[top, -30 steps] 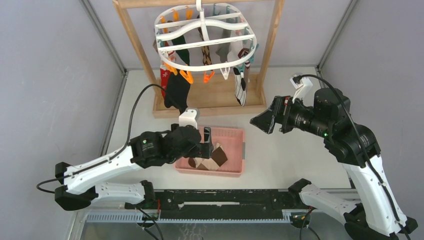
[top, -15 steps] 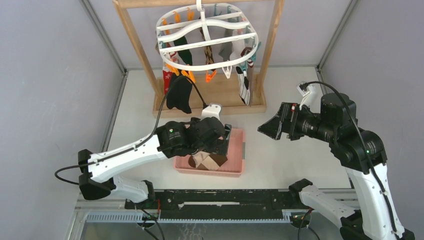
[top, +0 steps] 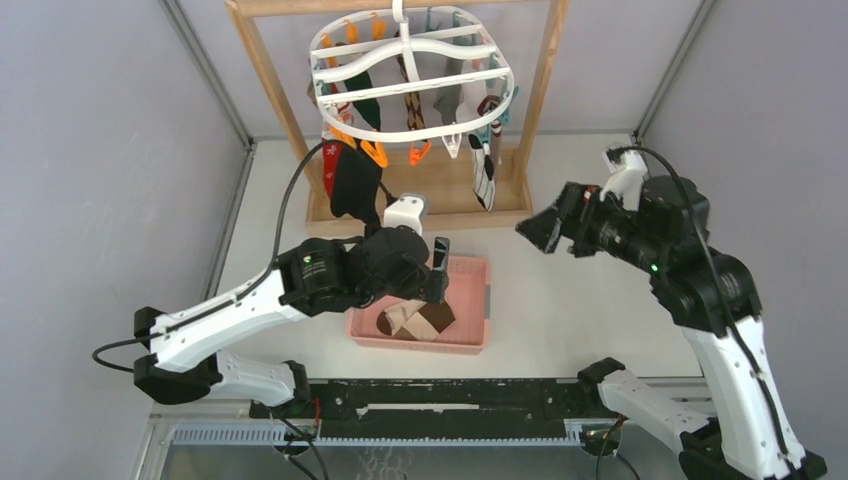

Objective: Remove the socks clipped to the hanger
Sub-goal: Remove the sock from the hanger.

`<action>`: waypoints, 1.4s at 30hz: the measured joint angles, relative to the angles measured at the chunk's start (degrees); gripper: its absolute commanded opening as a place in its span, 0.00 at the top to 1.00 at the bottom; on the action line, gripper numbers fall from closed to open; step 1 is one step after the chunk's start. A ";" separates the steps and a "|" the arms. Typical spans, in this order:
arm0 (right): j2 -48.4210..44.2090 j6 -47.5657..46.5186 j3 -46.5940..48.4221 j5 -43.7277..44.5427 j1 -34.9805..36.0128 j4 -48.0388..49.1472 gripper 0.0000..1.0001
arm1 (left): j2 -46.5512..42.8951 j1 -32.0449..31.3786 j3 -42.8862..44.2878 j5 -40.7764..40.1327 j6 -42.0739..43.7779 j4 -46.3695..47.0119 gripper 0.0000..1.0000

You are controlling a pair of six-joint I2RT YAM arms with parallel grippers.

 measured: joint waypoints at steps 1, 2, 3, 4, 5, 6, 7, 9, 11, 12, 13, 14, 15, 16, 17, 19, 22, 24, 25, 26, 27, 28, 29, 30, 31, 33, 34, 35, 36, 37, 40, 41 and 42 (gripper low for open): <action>1.01 -0.04 -1.05 0.74 0.00 2.49 0.05 | -0.68 0.00 0.00 -0.42 0.02 -0.66 0.00; 2.23 -0.13 -1.68 1.40 0.00 4.37 0.05 | -1.44 0.00 -0.04 -0.90 0.00 -1.22 0.00; 4.11 -0.26 -2.16 2.14 0.00 6.73 0.05 | -2.45 -0.02 -0.20 -1.40 -0.04 -1.62 0.00; 5.40 -0.37 -2.40 2.47 0.00 8.20 0.05 | -3.17 -0.02 -0.24 -1.64 -0.11 -2.05 0.00; 7.39 -0.61 -2.54 3.02 0.00 10.25 0.04 | -4.24 0.00 -0.31 -2.14 -0.44 -2.40 0.00; 9.75 -1.11 -2.54 3.50 0.00 12.87 0.04 | -5.35 -0.02 -0.33 -2.64 -0.61 -2.75 0.00; 11.85 -1.49 -2.60 3.76 0.00 14.84 0.04 | -6.21 -0.02 -0.33 -2.93 -0.92 -3.02 0.00; 16.46 -2.29 -2.64 4.42 0.00 18.75 0.04 | -7.69 -0.02 -0.33 -3.37 -1.29 -3.56 0.00; 20.02 -2.99 -2.62 4.79 0.02 21.51 0.04 | -8.92 -0.02 -0.33 -3.50 -1.99 -4.31 0.00; 21.75 -3.30 -2.51 4.90 0.07 22.73 0.04 | -9.49 -0.02 -0.33 -3.52 -2.25 -4.74 0.00; 23.45 -3.67 -2.29 5.01 0.22 23.82 0.05 | -10.01 -0.02 -0.33 -3.52 -2.43 -5.05 0.00; 24.63 -3.93 -2.21 5.18 0.39 24.74 0.07 | -10.47 -0.02 -0.33 -3.50 -2.47 -5.33 0.00; 25.70 -4.22 -2.19 5.33 0.68 25.70 0.10 | -10.91 -0.02 -0.33 -3.52 -2.45 -5.53 0.00; 26.93 -4.44 -2.19 5.92 1.25 26.80 0.13 | -11.34 -0.02 -0.33 -3.52 -2.45 -5.75 0.00; 27.69 -4.68 -2.19 6.58 1.84 27.52 0.15 | -11.61 -0.02 -0.33 -3.54 -2.40 -5.92 0.00; 28.89 -5.01 -2.19 8.20 3.56 28.72 0.19 | -11.93 0.00 -0.33 -3.78 -2.16 -6.43 0.00; 29.94 -5.16 -2.19 13.70 8.79 30.27 0.28 | -11.89 0.50 -0.35 -3.56 -0.87 -6.54 0.00; 29.97 -5.11 -2.19 17.31 11.93 30.60 0.32 | -12.09 1.73 -0.85 -2.19 0.26 -5.88 0.00; 29.90 -5.05 -2.19 19.54 13.68 31.04 0.29 | -12.24 2.49 -1.33 -1.53 0.76 -5.49 0.00; 29.90 -5.03 -2.19 21.27 14.84 31.34 0.25 | -12.46 3.56 -1.99 -0.57 1.29 -4.98 0.00; 29.88 -4.94 -2.05 22.71 15.91 31.34 0.23 | -12.63 4.61 -2.58 0.52 1.77 -4.63 0.00; 29.90 -4.72 -1.62 24.00 16.92 30.88 0.25 | -12.81 5.81 -3.17 1.55 2.21 -4.26 0.00; 29.90 -4.68 -0.94 24.98 17.49 29.92 0.27 | -12.87 6.75 -3.50 2.25 2.62 -4.04 0.00; 29.88 -4.72 0.07 25.88 17.84 28.72 0.29 | -12.96 8.04 -3.82 3.34 2.93 -3.67 0.00; 29.73 -4.76 0.96 26.47 17.94 28.06 0.32 | -12.96 9.16 -4.00 3.98 3.41 -3.37 0.00; 28.57 -5.01 1.88 27.26 17.86 27.23 0.44 | -12.83 11.28 -4.09 5.22 4.46 -2.71 0.00; 27.71 -5.22 1.86 27.28 17.62 26.71 0.51 | -12.59 12.37 -4.09 5.70 5.20 -2.23 0.00; 26.64 -5.20 1.86 26.88 17.20 25.99 0.56 | -12.20 13.53 -4.07 6.16 5.79 -1.73 0.00; 25.73 -5.33 1.86 26.56 16.72 25.53 0.59 | -11.47 14.49 -3.91 6.38 6.34 -1.57 0.00; 24.41 -5.16 1.84 25.49 15.67 25.14 0.64 | -10.47 15.47 -3.50 6.47 6.88 -1.46 0.00; 21.18 -5.25 1.36 23.04 12.46 25.18 0.76 | -5.27 17.40 -0.59 6.69 8.92 -0.26 0.00; 20.17 -5.14 0.83 22.38 11.61 25.20 0.83 | -3.78 17.57 0.24 6.86 9.66 0.50 0.00; 18.95 -4.94 -0.09 21.40 10.62 25.40 0.88 | -2.14 17.62 1.11 7.26 10.34 1.53 0.00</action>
